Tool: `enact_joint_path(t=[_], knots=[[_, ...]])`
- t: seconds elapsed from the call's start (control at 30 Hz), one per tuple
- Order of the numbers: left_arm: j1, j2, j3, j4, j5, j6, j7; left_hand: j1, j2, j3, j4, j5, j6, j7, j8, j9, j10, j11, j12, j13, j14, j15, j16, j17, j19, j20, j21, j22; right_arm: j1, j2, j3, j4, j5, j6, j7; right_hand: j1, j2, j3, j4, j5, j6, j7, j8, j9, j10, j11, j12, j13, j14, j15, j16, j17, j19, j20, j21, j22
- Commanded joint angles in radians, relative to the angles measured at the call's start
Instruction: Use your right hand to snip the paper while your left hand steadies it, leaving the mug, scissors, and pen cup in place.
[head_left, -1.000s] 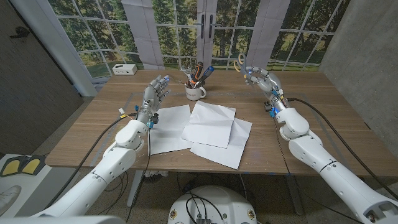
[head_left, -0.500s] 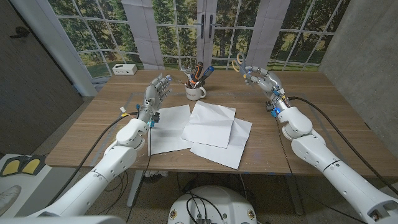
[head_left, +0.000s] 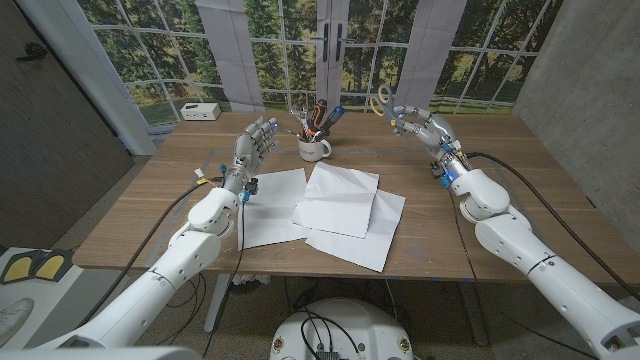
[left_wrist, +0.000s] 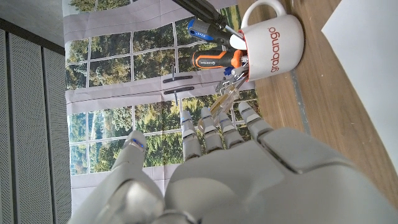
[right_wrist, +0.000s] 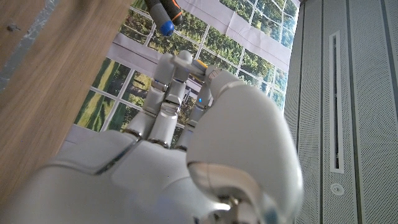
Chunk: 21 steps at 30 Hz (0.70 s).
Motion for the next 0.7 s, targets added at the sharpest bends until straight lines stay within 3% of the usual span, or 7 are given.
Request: enact_joint_path(t=[0.03,0.7], knots=[[-0.012,-0.001,0.003,0.007,0.005,0.010,0.007,0.004,0.006,-0.001,0.001,0.004,0.014,0.000,0.006,0.005,0.011,-0.001,0.004,0.004,0.010,0.001,0.007,0.006,0.009,0.003,-0.001,0.002,0.019,-0.017,-0.004,0.007,0.025,-0.002,0.063,-0.001,-0.003,0.017,-0.006,0.007,0.009,-0.003,0.000,0.001,0.000,0.001,0.009,0.002,0.067,-0.187,-0.005,0.006,-0.002,-0.128,0.011,0.003],[-0.009,-0.004,0.008,-0.001,0.013,0.025,0.029,0.003,0.006,-0.002,0.001,0.004,0.019,0.003,0.006,0.006,0.017,-0.001,0.003,0.005,0.017,0.001,0.005,0.006,0.011,0.004,-0.004,0.002,0.027,-0.052,-0.013,0.001,-0.029,0.027,0.093,-0.005,-0.006,0.027,-0.005,0.006,0.011,-0.009,-0.001,-0.001,-0.002,-0.015,0.012,0.008,0.072,-0.188,-0.016,0.017,-0.014,-0.126,0.027,0.002]])
